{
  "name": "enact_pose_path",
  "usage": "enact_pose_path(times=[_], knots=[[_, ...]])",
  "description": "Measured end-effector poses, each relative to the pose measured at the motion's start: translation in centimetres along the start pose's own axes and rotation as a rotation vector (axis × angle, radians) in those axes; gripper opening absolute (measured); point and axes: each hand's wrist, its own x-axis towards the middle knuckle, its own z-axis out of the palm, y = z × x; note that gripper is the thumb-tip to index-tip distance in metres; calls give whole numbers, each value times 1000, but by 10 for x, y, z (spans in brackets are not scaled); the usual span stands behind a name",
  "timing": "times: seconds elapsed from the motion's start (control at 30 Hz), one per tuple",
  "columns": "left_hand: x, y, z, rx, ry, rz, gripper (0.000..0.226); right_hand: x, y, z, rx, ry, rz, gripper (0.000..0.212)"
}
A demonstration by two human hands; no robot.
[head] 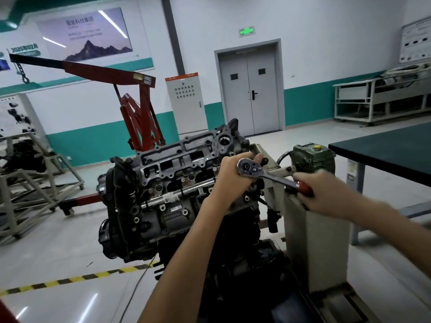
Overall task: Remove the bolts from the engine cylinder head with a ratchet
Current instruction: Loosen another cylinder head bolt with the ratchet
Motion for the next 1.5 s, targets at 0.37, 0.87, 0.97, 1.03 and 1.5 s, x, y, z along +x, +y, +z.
enact_pose_path(times=[0.37,0.87,0.97,1.03,1.5], knots=[[-7,0,26,-185,274,-49,46,-32,-91,103,806,239,288,29],[-5,2,4,-108,81,-65,47,-3,0,3,-49,96,-4,14],[-11,2,16,-179,219,-47,47,-27,-39,57,321,163,134,19],[-11,5,25,-204,269,-59,48,-36,-72,88,634,250,229,31],[5,1,-2,7,-87,-42,46,3,6,-9,-117,57,-43,13]])
